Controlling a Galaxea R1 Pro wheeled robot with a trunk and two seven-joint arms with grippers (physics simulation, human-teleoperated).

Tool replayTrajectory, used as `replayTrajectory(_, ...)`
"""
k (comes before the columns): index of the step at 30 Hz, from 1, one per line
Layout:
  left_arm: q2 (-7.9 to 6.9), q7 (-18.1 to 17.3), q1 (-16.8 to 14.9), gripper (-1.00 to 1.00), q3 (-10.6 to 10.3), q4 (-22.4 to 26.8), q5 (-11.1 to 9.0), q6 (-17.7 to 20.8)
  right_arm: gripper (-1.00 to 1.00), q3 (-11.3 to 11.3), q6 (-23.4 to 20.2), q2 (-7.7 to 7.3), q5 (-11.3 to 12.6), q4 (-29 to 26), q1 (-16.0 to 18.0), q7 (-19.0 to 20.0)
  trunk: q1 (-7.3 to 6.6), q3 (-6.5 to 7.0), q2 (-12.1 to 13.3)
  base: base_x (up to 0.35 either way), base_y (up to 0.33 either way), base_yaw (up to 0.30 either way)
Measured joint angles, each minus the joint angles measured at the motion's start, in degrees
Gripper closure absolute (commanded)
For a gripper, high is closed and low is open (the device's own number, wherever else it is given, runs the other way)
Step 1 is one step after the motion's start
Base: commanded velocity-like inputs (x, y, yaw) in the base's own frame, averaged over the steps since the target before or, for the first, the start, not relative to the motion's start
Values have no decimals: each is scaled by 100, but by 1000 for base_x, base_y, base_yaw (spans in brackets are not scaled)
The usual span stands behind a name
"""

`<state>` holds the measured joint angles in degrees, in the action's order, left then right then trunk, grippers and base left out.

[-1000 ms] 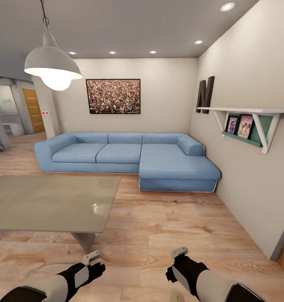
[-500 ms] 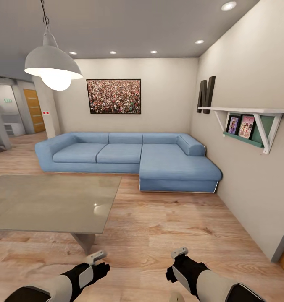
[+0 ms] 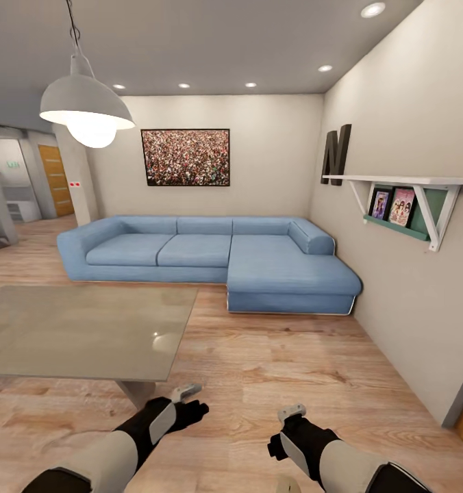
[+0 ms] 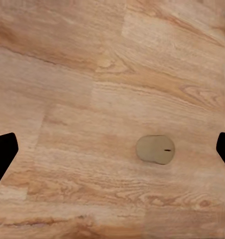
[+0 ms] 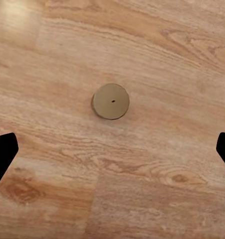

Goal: Place each of the two pumpkins and all three candles from the living room inside a cabinet in the living room (use any cabinet), then make sure every cabinet is closed, and position the cauldron so it is next to a table in the living room.

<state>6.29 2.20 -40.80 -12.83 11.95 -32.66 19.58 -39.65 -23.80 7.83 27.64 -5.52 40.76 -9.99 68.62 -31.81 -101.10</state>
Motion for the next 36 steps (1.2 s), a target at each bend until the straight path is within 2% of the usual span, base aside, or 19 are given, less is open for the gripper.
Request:
replayTrajectory(1,44,22,-2,-100,-1,167,78,110,-100,62,0,-3,36,2,0,0,0,0,0,0,0,0)
replayTrajectory(3,121,121,-3,-100,4,450,286,326,-100,369,9,-12,208,7,0,-4,0,0,0,0,0,0)
replayTrajectory(5,180,200,-4,-100,5,567,377,449,-100,573,3,-14,304,8,0,-7,0,0,0,0,0,0)
replayTrajectory(7,299,470,-5,-100,5,856,494,754,-100,912,-26,-21,423,14,0,-12,0,0,0,0,0,0)
replayTrajectory(8,325,573,-5,-100,7,1021,519,864,-100,984,-34,-23,447,16,0,-13,0,0,0,0,0,0)
replayTrajectory(11,351,693,-5,-100,2,1449,537,1087,-100,1064,-50,-25,472,18,0,-16,0,0,0,0,0,0)
replayTrajectory(12,364,747,-7,-100,-7,1898,538,1441,-100,1099,-123,-24,483,19,2,-18,0,1,0,0,0,0)
replayTrajectory(14,371,786,-3,-100,-14,2295,542,1826,-100,1113,-221,-20,492,19,2,-18,0,0,0,0,0,0)
replayTrajectory(17,371,797,-9,-100,-27,2662,533,2047,-100,1116,-274,-18,495,22,3,-73,0,0,0,0,0,0)
replayTrajectory(22,371,781,-38,-100,-29,3150,525,2161,-100,1124,-285,-30,505,27,5,-331,0,0,0,0,0,0)
replayTrajectory(23,371,749,-52,-100,-29,3240,468,2181,-100,1123,-241,-34,520,24,4,-370,0,0,0,0,0,0)
replayTrajectory(26,371,739,-71,-100,-29,3294,101,2189,-100,1105,-158,-35,517,27,1,-378,0,0,0,0,0,0)
replayTrajectory(28,371,754,-119,-100,-31,3302,-243,2191,-100,1098,76,-58,509,38,1,-381,43,-35,-79,0,0,0)
replayTrajectory(31,371,760,-167,-100,-35,3305,-436,2192,-100,1096,357,-100,508,95,1,-378,109,-89,-199,0,0,0)
replayTrajectory(36,371,758,-200,-100,-41,3302,-547,2201,-100,1095,695,-156,517,205,1,-373,219,-179,-399,0,0,0)
